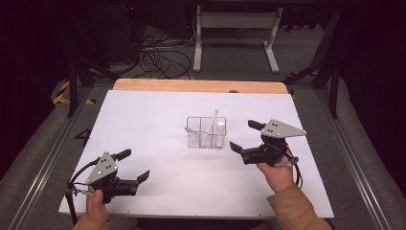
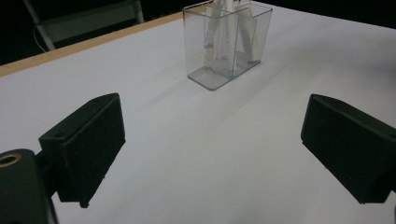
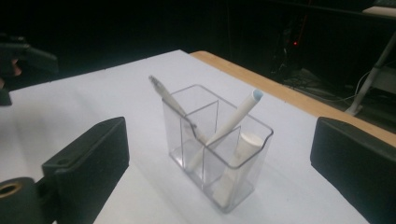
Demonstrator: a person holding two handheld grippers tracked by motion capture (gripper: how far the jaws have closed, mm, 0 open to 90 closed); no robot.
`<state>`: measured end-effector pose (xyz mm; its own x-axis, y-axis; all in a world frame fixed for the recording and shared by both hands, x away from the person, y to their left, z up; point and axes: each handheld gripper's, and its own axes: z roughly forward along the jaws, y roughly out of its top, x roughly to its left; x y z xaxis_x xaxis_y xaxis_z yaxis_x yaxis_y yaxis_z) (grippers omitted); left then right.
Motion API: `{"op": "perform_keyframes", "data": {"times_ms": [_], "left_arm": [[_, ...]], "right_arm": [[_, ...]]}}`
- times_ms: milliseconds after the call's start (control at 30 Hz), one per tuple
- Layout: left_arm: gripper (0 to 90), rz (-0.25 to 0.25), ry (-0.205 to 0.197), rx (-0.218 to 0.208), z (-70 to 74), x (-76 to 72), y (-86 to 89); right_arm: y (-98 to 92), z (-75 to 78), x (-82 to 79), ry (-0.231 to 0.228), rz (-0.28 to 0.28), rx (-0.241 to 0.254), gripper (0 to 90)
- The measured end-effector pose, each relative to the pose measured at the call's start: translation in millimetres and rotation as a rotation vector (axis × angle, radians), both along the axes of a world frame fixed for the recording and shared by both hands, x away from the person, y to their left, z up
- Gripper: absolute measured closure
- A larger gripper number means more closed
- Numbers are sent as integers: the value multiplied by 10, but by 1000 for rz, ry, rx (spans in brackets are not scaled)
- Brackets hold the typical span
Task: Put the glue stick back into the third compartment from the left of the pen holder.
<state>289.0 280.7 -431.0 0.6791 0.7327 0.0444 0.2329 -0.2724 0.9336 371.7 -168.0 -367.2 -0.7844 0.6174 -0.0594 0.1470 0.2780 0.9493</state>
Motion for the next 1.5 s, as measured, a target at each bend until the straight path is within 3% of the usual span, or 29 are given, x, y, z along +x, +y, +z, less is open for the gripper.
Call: {"op": "perform_keyframes", "data": {"times_ms": [200,600,933,1100,1267,1500], "left_arm": [[71,-2,-5,-1,7,-9,-4],[70,-2,-9,-4,9,-20,-8],[70,-9,-20,4,11,-24,-4],[71,-9,-17,3,8,-27,-7],[70,-9,-20,6,6,-29,-7],[71,-9,-27,12,-6,-26,-6]], "right_arm": [[-140,-137,-87,14,26,-29,8],[-380,-444,-193,45,36,-21,0],[-432,-640,-205,77,46,-44,0],[-465,-762,-200,113,46,-33,0],[-482,-836,-205,121,45,-36,0],[-472,-941,-179,145,35,-73,0]]}}
